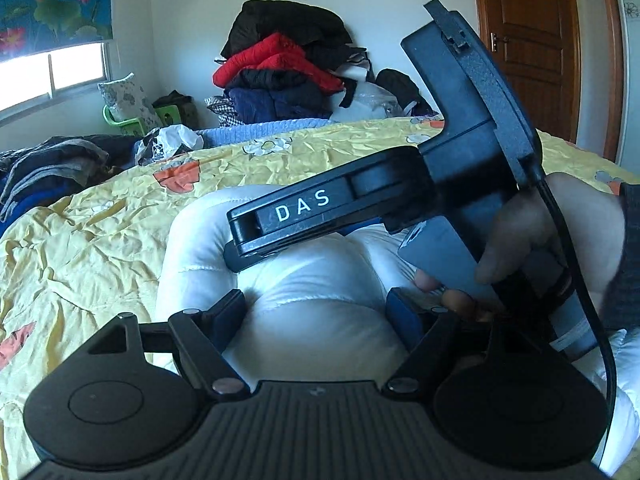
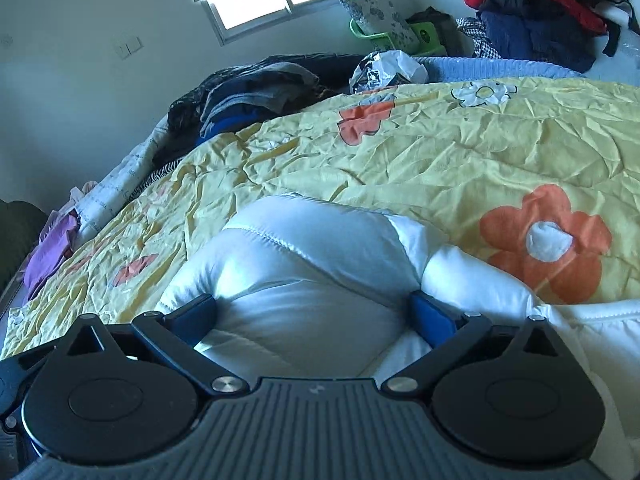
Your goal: Fold small clothes
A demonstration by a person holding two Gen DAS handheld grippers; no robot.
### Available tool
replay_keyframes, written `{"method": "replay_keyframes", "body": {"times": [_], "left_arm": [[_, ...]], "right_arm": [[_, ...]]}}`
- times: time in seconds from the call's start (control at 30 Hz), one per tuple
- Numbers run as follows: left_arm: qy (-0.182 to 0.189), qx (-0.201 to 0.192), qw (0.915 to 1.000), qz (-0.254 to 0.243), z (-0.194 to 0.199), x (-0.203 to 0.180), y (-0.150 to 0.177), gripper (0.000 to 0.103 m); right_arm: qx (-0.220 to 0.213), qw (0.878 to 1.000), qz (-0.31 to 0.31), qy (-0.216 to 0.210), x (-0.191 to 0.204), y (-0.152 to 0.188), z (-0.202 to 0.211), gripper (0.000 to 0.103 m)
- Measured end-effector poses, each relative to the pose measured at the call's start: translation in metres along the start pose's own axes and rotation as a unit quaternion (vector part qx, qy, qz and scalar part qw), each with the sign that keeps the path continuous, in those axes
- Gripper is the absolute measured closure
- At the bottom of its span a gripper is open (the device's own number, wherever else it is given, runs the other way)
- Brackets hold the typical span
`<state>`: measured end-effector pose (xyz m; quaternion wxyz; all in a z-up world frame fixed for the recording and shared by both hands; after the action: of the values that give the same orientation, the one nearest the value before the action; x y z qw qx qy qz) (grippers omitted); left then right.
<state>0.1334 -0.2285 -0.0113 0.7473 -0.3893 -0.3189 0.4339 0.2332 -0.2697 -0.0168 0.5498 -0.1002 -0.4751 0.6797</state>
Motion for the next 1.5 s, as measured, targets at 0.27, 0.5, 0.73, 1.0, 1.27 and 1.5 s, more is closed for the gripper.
{"method": "replay_keyframes", "body": {"times": [0.27,0.5,0.73,1.0,1.27,1.5], "left_arm": [[-0.017,-0.011,0.9997,-0.016,0.002,-0.007,0.001,0.024],[-0.035,-0.104,0.9936,-0.027,0.068,0.017,-0.013,0.018],[0.045,0.037,0.9743,0.218,0.036,0.115,-0.01,0.002],[0.163,0.141,0.9223,0.32,-0.02,0.113,0.004,0.013],[0.126,0.113,0.9412,0.292,-0.001,0.121,-0.011,0.053],[0.042,0.096,0.9531,0.284,0.014,0.178,-0.011,0.051]], "right_arm": [[-0.004,1.0,0.013,0.012,0.004,0.0,-0.001,0.003],[-0.088,0.994,-0.061,0.031,0.007,-0.004,0.081,0.005],[-0.093,0.978,-0.152,0.107,-0.056,0.029,0.187,0.001],[-0.043,0.951,-0.306,0.014,-0.099,0.073,0.162,0.013],[-0.021,0.958,-0.283,-0.033,-0.081,0.055,0.118,0.07],[-0.009,0.962,-0.26,-0.08,-0.045,0.022,0.048,0.071]]}}
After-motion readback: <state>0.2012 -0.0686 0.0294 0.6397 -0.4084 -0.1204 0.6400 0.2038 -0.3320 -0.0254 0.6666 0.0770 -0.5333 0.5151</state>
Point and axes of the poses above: each gripper's, at about its wrist camera, not at the fingertips, and z roughly against the way its jaws point, x to its left, y to its underside, the point moved 5 cm from there along -z, roughly the way its jaws point, and after that the axes turned 5 degrees about -y, right-handed, at the moved point
